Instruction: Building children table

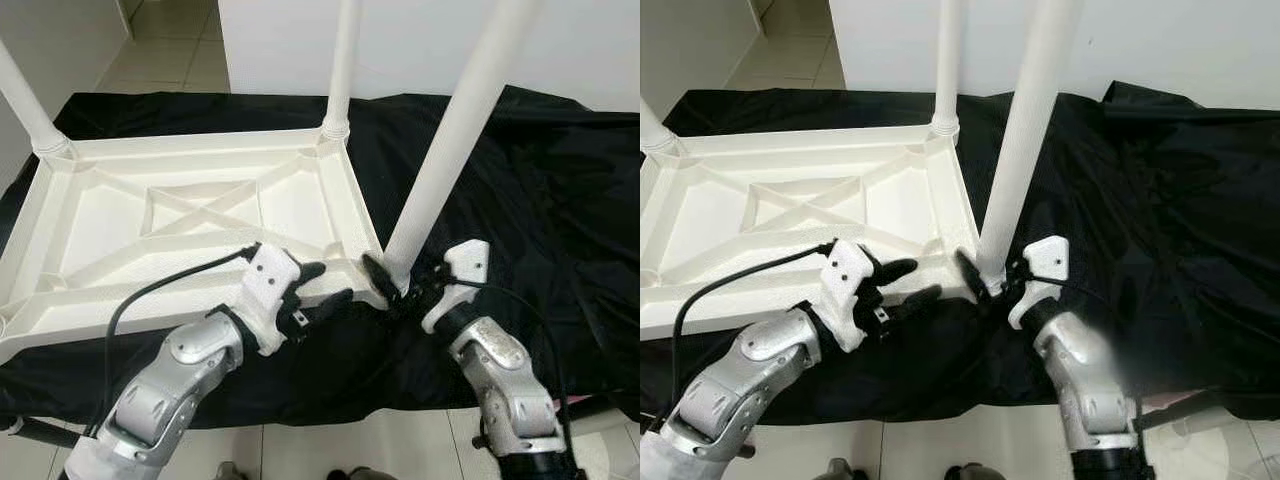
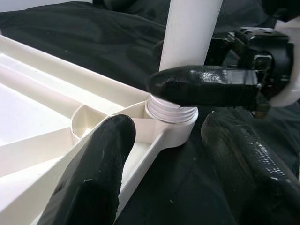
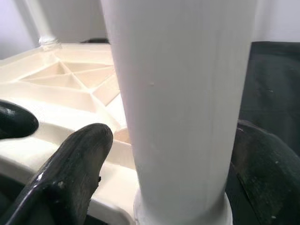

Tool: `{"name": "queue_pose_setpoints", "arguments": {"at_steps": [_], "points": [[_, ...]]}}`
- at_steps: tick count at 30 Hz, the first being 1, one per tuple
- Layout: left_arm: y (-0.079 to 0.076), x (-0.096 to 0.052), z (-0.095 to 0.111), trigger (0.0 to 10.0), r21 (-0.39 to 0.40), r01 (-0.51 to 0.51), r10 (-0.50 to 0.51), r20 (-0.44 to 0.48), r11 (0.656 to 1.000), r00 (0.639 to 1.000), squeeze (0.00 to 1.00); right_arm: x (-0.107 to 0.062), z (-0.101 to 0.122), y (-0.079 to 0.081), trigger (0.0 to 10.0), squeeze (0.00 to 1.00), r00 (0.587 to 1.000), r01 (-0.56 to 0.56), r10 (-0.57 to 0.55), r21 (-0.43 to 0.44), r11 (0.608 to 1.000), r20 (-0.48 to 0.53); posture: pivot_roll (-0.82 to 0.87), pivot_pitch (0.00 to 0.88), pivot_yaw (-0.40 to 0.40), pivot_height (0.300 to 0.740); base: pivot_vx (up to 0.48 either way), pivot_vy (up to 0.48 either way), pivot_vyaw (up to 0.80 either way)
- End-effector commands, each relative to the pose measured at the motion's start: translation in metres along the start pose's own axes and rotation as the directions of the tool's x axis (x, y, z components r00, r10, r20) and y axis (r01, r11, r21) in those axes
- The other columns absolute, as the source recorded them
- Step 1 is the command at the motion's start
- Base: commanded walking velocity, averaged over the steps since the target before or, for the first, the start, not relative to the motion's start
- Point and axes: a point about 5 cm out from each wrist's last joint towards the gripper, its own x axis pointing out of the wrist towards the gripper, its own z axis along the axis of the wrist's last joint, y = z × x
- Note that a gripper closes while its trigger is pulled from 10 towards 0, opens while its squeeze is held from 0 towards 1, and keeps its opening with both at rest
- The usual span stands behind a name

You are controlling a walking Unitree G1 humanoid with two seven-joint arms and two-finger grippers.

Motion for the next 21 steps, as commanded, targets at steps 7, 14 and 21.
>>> {"name": "queue_pose_setpoints", "arguments": {"at_steps": [7,14,21], "points": [[-0.006,0.003,-0.002,10.0,0.012,0.109,-0.109,-0.012,0.994,0.994,0.00,0.008,-0.007,-0.007,10.0,0.00,0.990,-0.134,0.131,-0.059,0.989,-0.057,-0.05,0.121,-0.020,0.740,0.000,0.000,0.00],[-0.008,0.003,-0.002,10.0,0.006,0.100,-0.100,-0.012,0.995,0.995,0.00,0.011,-0.008,-0.015,0.0,0.00,0.986,-0.161,0.157,-0.074,0.984,-0.065,-0.06,0.127,-0.030,0.740,0.000,0.000,0.00],[-0.012,0.008,-0.003,10.0,-0.003,0.106,-0.106,-0.004,0.994,0.994,0.00,0.001,-0.011,-0.012,0.0,0.00,0.991,-0.124,0.122,-0.036,0.992,-0.061,-0.06,0.111,-0.035,0.740,0.000,0.000,0.00]]}}
